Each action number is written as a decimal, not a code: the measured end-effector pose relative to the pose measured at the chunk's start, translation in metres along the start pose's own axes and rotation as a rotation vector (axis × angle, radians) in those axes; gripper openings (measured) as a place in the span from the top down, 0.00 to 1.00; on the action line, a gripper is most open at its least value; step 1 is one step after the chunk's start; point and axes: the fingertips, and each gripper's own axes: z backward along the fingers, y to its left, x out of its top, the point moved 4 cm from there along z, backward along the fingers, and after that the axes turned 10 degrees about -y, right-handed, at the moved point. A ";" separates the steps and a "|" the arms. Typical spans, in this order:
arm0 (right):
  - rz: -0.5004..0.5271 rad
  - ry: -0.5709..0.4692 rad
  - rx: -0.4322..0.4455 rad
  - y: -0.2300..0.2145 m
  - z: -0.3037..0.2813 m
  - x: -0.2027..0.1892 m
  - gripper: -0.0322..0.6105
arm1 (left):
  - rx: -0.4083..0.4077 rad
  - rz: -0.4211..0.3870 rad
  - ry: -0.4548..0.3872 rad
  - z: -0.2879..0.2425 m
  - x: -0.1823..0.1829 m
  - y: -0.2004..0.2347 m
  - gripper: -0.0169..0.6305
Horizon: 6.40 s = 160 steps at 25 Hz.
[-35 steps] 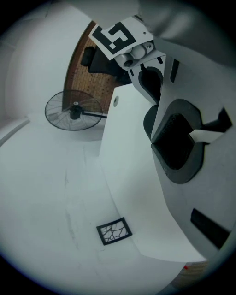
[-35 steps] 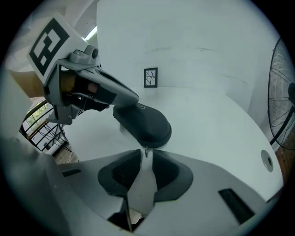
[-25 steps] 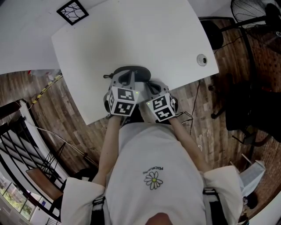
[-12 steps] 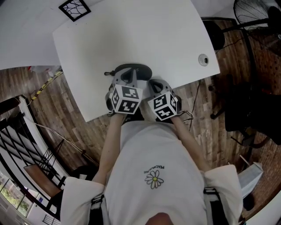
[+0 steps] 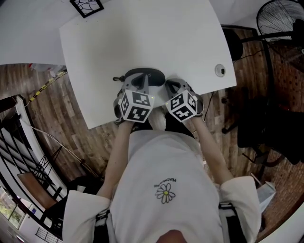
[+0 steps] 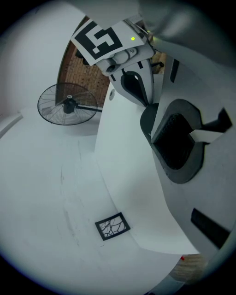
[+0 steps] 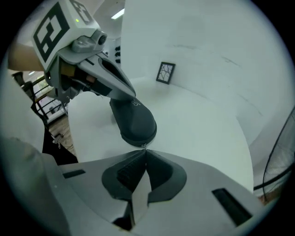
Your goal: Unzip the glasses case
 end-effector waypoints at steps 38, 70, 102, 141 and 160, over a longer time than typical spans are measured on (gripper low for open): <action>0.075 -0.029 0.106 0.018 -0.018 0.021 0.94 | -0.042 -0.098 0.006 -0.036 0.024 -0.019 0.95; 0.111 0.047 0.081 -0.001 0.007 -0.012 0.94 | 0.062 -0.092 -0.018 -0.012 0.039 -0.014 0.95; 0.567 0.171 0.257 -0.032 -0.016 0.011 0.94 | 0.071 0.043 -0.046 -0.028 0.016 -0.014 0.95; -0.174 -0.982 -0.416 -0.125 0.197 0.195 0.81 | 0.487 0.038 -0.995 0.206 0.198 0.057 0.95; -0.154 -1.013 -0.462 -0.098 0.209 0.174 0.94 | 0.583 0.001 -1.001 0.223 0.179 0.059 0.95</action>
